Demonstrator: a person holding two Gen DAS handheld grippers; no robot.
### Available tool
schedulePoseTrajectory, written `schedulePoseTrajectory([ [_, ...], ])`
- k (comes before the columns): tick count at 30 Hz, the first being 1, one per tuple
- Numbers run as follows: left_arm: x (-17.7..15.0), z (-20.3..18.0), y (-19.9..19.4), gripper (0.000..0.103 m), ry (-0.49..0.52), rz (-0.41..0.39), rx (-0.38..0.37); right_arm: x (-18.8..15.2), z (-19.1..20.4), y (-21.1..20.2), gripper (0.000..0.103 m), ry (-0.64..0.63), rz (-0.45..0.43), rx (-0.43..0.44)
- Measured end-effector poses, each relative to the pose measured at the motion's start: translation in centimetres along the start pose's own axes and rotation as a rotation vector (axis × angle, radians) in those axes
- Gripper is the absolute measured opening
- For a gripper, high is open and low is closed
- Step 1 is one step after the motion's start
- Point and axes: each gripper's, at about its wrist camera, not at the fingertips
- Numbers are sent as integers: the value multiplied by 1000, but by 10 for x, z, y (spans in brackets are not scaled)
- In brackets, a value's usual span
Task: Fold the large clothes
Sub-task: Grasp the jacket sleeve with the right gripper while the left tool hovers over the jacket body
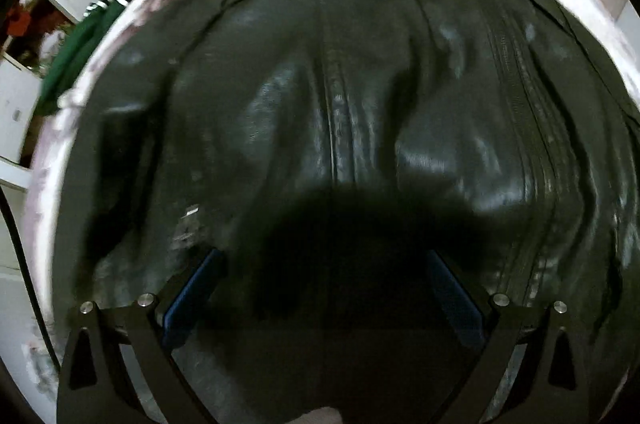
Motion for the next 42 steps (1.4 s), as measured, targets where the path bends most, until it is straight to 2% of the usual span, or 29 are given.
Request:
schedulePoseTrajectory([
  [2, -5, 6, 2, 103, -27, -55, -54, -1, 8, 6, 101, -37, 12, -36],
  [6, -32, 11, -8, 103, -15, -250, -93, -9, 26, 12, 101, -153, 26, -95],
  [8, -40, 15, -9, 103, -22, -312, -108, -10, 31, 12, 101, -194, 33, -123],
  [16, -42, 18, -7, 103, -33, -333, -122, -18, 51, 26, 101, -273, 51, -200],
  [21, -41, 17, -5, 103, -35, -338, -123, -30, 67, 39, 101, -390, 46, -275],
  [24, -39, 15, -6, 103, -31, -330, -114, -35, 71, 42, 101, -408, 38, -286],
  [27, -39, 13, -7, 103, -31, -331, -98, -38, 70, 42, 101, -402, 32, -268],
  [30, -45, 13, -8, 103, -44, -365, -91, -40, 65, 37, 101, -381, 22, -233],
  [32, -43, 12, -7, 103, -39, -352, -77, -31, 45, 22, 101, -350, 15, -200],
  [40, -42, 5, -7, 103, -38, -357, -36, -11, 4, -2, 100, -70, -3, 27],
  [42, -39, 3, -7, 103, -44, -347, -24, -6, -10, -4, 96, 31, -18, 109],
])
Point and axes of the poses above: each gripper's, at about its wrist camera, not at the fingertips, and y roughly the way its jaws point, z to its left, x to its top, and after that the axes turned 2 degrees about z, right-handed
